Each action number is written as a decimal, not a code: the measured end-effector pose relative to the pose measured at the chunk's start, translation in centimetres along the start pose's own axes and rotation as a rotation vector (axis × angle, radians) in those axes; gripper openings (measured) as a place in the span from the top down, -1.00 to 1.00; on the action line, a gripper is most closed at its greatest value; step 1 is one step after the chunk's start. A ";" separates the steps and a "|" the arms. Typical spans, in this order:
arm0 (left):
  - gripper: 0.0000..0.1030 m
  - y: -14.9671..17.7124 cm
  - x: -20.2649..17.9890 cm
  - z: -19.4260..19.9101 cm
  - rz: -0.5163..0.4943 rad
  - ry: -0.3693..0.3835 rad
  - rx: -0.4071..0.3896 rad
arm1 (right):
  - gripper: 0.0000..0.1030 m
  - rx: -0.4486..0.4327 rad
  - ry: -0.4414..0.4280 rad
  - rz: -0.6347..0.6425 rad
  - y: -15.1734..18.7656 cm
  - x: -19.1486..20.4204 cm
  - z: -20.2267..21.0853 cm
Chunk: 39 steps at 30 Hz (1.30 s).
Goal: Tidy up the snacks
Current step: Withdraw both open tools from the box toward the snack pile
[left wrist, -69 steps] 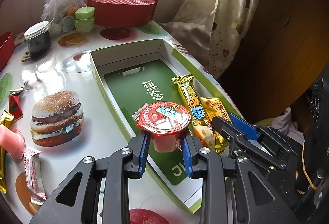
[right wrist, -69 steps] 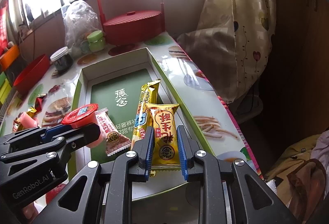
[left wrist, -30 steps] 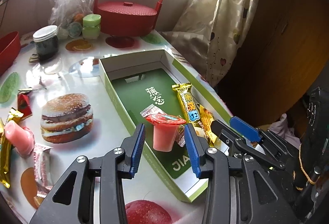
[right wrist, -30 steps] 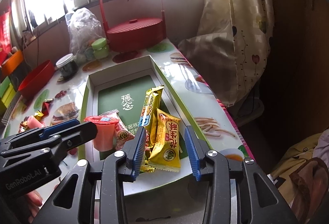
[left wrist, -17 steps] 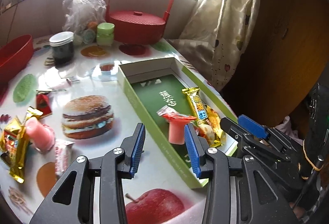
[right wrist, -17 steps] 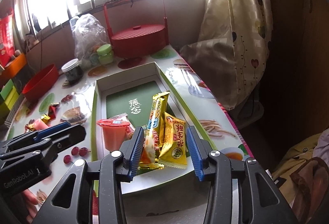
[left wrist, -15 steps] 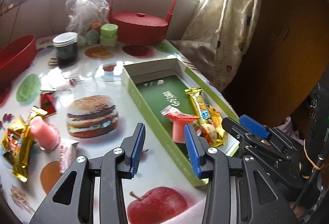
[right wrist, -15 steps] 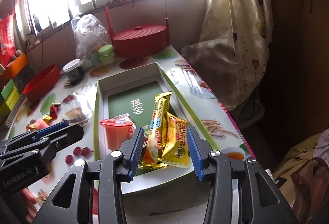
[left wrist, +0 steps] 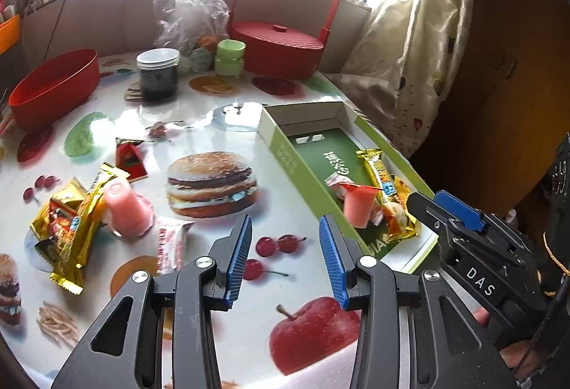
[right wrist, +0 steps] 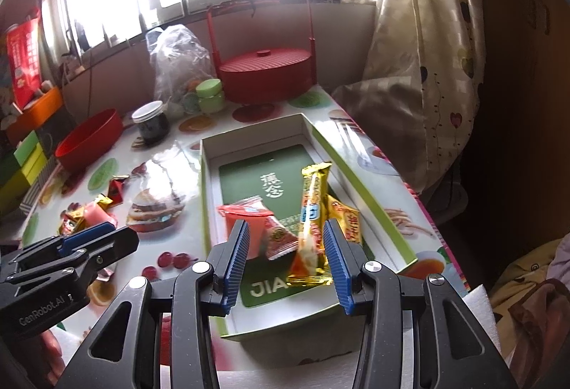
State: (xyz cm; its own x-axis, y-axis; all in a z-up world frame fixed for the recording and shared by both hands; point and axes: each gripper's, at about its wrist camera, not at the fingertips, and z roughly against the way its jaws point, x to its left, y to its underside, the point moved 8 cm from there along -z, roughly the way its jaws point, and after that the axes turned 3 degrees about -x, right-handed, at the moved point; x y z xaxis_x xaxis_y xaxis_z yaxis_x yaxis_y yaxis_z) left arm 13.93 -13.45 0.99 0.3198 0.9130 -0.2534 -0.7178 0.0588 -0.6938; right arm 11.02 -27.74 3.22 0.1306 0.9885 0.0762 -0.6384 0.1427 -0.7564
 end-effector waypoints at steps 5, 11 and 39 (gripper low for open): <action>0.21 0.1 1.0 0.5 0.013 -0.027 -0.010 | 0.18 -0.005 -0.015 0.012 -0.1 1.0 0.2; 0.21 0.2 2.8 1.4 0.030 -0.060 -0.023 | 0.17 -0.015 -0.054 0.026 -0.4 2.8 0.4; 0.21 2.6 12.0 2.9 0.146 -0.173 -0.016 | 0.15 0.083 -0.244 0.144 2.0 13.1 -2.6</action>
State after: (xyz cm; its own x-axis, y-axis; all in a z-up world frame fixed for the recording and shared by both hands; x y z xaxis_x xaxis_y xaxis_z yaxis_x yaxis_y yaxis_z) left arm 14.15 -1.21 -1.87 0.1013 0.9669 -0.2340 -0.7384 -0.0846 -0.6691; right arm 13.48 -14.63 1.00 -0.1452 0.9804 0.1333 -0.6986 -0.0062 -0.7155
